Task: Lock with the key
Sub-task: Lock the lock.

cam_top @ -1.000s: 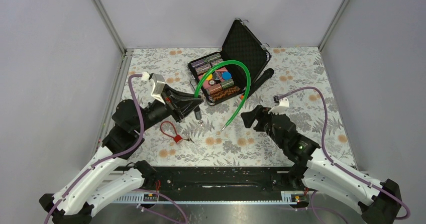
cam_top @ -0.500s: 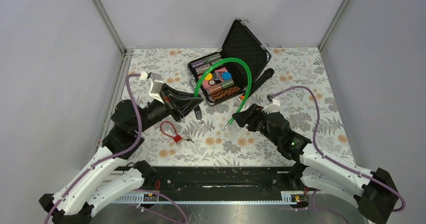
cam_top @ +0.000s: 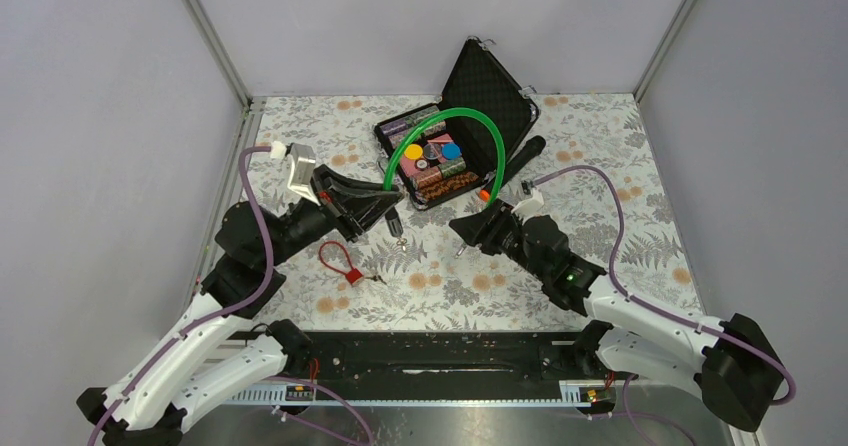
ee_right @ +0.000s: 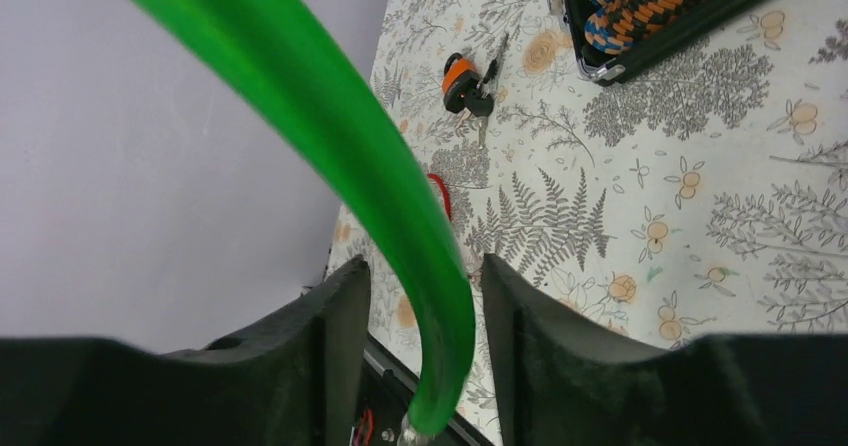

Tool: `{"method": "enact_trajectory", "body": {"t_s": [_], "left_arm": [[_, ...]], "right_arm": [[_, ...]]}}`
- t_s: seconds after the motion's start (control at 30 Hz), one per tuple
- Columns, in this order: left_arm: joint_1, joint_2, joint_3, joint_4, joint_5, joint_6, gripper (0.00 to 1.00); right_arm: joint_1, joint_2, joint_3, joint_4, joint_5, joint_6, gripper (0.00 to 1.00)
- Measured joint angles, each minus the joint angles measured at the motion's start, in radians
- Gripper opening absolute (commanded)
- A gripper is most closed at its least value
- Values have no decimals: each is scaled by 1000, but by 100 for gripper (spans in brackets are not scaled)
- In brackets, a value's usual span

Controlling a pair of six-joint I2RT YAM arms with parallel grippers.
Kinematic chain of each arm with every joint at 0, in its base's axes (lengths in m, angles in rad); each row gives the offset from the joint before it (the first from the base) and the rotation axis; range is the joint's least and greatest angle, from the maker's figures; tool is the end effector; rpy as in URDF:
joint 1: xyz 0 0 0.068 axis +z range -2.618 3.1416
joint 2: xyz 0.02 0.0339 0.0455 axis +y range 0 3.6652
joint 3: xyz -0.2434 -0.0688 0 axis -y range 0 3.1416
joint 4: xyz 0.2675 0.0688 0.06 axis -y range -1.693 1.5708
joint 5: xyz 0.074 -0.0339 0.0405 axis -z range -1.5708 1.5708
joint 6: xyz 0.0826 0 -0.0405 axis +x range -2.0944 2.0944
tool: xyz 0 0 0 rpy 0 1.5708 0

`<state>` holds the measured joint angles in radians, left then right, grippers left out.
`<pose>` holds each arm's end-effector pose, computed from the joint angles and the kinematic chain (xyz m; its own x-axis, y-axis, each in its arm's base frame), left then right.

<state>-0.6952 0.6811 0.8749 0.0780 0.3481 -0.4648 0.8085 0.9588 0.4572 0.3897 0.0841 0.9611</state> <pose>0.1570 -0.1676 0.4179 -0.1987 -0.3829 -0.9021 0.8562 0.3801 -0.3499 0.2114 0.2114 0.2193 -0.5877 0.5674 -0.5767 -0.3165 0.4948 0.8093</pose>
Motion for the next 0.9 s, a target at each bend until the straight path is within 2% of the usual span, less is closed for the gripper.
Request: {"method": "enact_trajectory", "body": {"t_s": [0.07, 0.1, 0.23, 0.43, 0.6, 0.77, 0.9], "left_arm": [[0, -5, 0, 3, 0, -4, 0], [0, -6, 0, 4, 0, -5, 0], [0, -7, 0, 7, 0, -7, 0], [0, -5, -9, 24, 4, -13, 0], [0, 2, -101, 121, 33, -64, 0], [1, 55, -273, 367, 104, -159, 0], [3, 146, -431, 667, 164, -212, 0]], "right_arm": [[0, 8, 6, 10, 0, -3, 25], [0, 11, 9, 12, 0, -1, 18], [0, 14, 13, 13, -1, 6, 1], [0, -24, 14, -3, 0, 8, 0], [0, -81, 24, -13, 1, 32, 0], [0, -105, 73, -37, 8, 95, 0], [16, -98, 146, -96, 50, 171, 0]]}}
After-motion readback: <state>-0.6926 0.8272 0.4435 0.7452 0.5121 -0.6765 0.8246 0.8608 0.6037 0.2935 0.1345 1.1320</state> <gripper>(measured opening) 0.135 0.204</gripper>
